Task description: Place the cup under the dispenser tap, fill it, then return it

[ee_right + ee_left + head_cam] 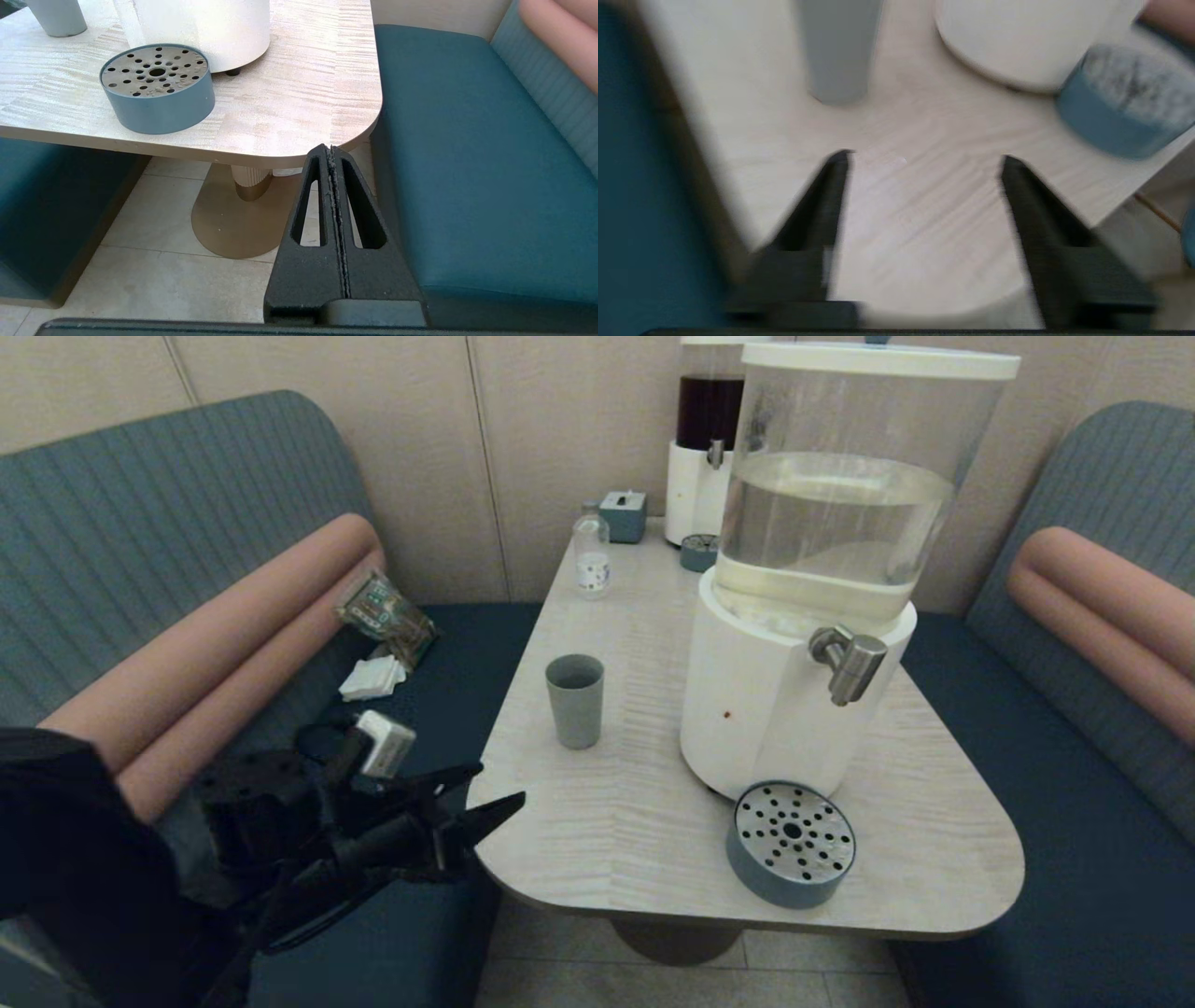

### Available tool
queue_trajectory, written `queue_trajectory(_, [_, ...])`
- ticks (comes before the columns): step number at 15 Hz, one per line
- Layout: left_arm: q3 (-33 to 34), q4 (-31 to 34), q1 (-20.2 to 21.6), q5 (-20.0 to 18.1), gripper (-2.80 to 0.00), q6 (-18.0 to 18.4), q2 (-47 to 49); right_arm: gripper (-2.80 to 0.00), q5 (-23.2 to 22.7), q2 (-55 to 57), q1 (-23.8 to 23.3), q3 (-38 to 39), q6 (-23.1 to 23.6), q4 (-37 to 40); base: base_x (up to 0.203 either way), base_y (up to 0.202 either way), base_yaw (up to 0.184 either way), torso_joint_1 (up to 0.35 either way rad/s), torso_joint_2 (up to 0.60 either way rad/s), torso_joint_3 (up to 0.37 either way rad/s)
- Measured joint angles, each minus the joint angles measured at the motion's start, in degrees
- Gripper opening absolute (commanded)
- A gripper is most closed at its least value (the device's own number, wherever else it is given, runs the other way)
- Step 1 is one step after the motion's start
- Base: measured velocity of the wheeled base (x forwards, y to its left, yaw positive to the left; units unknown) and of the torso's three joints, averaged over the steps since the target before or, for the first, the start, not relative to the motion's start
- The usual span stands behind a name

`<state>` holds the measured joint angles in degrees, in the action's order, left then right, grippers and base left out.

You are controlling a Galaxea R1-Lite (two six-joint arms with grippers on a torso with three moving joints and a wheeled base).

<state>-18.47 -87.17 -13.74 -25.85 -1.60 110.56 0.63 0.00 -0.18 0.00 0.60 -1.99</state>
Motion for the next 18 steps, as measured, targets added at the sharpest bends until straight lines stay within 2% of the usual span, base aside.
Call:
queue_trajectory(3, [7.56, 0.19, 2.82, 5.9, -2.8, -1.58, -16.06, -2.8, 0.0, 0.0, 0.0, 0.0, 0.0, 0.01, 0.0, 0.0, 0.0, 0.0, 0.0, 0.0])
queue_trajectory(8, [15.49, 5.03, 8.07, 21.15, -2.8, -2.75, -42.06, -2.8, 0.0, 0.0, 0.0, 0.0, -0.02, -0.01, 0.0, 0.0, 0.0, 0.0, 0.0, 0.0])
queue_trajectory(10, [16.67, 9.78, 10.9, 22.37, -2.8, -2.73, -51.95, -2.8, 0.01, 0.0, 0.0, 0.0, -0.02, 0.02, 0.0, 0.0, 0.0, 0.0, 0.0, 0.0])
queue_trajectory(13, [14.71, 24.31, 13.05, 20.95, -2.8, -2.83, -67.7, -2.8, 0.0, 0.0, 0.0, 0.0, 0.0, -0.01, 0.0, 0.0, 0.0, 0.0, 0.0, 0.0])
queue_trajectory(18, [6.09, 64.75, 13.99, 15.28, -2.8, -2.5, -95.72, -2.8, 0.0, 0.0, 0.0, 0.0, -0.01, 0.02, 0.0, 0.0, 0.0, 0.0, 0.0, 0.0])
